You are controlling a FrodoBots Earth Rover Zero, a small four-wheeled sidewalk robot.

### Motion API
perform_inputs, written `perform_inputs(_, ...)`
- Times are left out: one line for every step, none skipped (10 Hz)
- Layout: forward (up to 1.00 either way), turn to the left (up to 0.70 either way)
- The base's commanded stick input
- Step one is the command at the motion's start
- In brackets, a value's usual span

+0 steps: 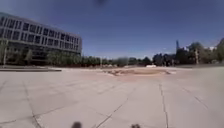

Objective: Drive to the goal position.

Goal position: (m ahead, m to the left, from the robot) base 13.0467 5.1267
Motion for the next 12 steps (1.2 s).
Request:
perform_inputs(0.85,0.03)
perform_inputs(0.85,0.12)
perform_inputs(0.85,0.35)
perform_inputs(0.85,0.36)
perform_inputs(0.85,0.19)
perform_inputs(0.85,0.02)
perform_inputs(0.85,0.02)
perform_inputs(0.85,0.02)
perform_inputs(0.85,0.02)
perform_inputs(0.85,0.02)
perform_inputs(0.85,0.02)
perform_inputs(0.85,0.02)
